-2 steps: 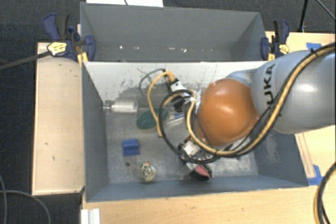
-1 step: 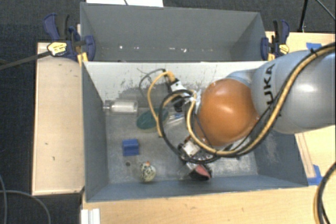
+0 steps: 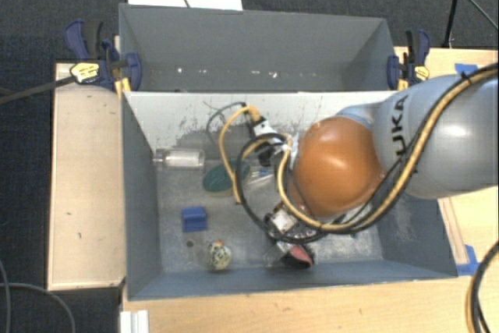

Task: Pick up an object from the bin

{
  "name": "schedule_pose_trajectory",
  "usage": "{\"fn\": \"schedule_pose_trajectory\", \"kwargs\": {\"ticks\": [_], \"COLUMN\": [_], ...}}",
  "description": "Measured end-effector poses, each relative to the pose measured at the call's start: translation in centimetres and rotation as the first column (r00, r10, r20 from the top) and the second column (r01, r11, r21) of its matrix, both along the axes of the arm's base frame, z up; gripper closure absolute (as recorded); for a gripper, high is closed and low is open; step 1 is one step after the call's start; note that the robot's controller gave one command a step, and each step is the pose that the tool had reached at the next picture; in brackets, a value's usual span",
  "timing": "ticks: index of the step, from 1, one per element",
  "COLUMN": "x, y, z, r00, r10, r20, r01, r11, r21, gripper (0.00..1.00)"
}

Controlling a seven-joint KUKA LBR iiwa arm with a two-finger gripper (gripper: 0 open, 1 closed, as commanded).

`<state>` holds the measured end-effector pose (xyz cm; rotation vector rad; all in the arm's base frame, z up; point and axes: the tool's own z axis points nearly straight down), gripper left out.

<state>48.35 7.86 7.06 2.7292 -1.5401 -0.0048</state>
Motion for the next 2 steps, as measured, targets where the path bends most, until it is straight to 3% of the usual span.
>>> {"fn": "schedule_pose_trajectory", "kwargs": {"ticks": [1, 2], "x": [0.00, 0.00], "y": [0.00, 0.00], "z": [0.00, 0.00], "r00": [1.000, 1.000], "r10": [0.000, 0.000], "r20": [0.000, 0.000], "r01": [0.000, 0.000], "r11": [1.000, 1.000], "r21": [0.000, 0.000], "gripper": [1.00, 0.00]}}
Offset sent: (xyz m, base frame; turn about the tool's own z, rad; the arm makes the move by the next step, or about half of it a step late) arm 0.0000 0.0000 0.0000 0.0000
